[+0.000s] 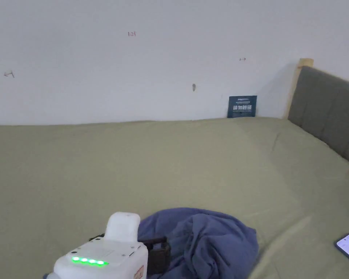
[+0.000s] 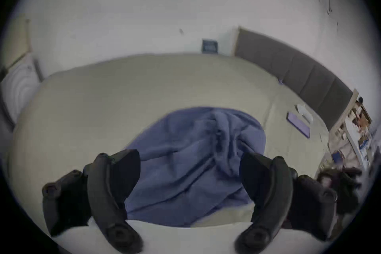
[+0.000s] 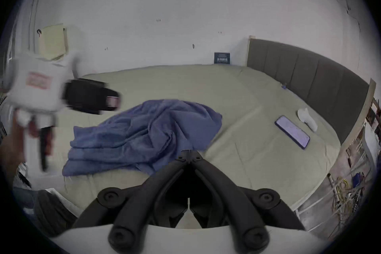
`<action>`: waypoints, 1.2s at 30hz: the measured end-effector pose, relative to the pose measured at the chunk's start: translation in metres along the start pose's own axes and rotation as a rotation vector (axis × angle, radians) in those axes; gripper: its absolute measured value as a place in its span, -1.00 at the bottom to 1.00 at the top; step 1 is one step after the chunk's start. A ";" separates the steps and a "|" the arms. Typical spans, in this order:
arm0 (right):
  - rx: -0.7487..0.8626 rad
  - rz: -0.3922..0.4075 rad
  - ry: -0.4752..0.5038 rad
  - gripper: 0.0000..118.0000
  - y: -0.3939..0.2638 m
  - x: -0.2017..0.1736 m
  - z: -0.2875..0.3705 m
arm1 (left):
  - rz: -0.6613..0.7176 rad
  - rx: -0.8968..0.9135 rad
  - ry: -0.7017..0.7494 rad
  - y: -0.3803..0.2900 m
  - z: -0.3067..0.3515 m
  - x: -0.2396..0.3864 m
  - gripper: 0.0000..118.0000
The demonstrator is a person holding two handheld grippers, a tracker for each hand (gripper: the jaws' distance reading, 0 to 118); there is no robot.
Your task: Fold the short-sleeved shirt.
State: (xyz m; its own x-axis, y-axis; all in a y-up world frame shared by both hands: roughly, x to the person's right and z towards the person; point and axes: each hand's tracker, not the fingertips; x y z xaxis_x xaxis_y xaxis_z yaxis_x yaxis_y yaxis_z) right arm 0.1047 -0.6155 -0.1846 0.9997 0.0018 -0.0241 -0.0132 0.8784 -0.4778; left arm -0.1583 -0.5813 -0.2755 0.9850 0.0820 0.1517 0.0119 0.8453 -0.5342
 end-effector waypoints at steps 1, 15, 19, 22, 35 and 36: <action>0.023 0.000 0.012 -1.00 0.002 -0.002 0.003 | 0.015 0.041 0.029 -0.004 0.027 -0.010 0.29; 0.070 0.006 0.071 -1.00 0.010 -0.033 0.025 | 0.206 0.123 0.318 -0.054 0.156 -0.112 -1.00; 0.060 0.018 0.072 -1.00 0.013 -0.038 0.016 | 0.254 0.037 0.271 -0.048 0.122 -0.132 -1.00; 0.045 0.026 0.074 -1.00 0.013 -0.040 0.007 | 0.258 -0.067 0.247 -0.042 0.073 -0.155 -1.00; -0.084 0.054 0.077 -1.00 -0.006 -0.039 -0.034 | 0.303 -0.487 0.166 -0.046 -0.101 -0.200 0.90; -0.090 0.053 0.078 -1.00 -0.008 -0.038 -0.033 | 0.310 -0.509 0.165 -0.047 -0.106 -0.198 0.89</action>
State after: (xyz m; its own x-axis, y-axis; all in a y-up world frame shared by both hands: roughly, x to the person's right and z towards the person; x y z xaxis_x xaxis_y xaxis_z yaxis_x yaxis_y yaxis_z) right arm 0.0663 -0.6385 -0.2089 0.9930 0.0070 -0.1178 -0.0712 0.8318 -0.5505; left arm -0.3352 -0.6935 -0.3685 0.9689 0.1667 -0.1828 -0.2385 0.4337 -0.8689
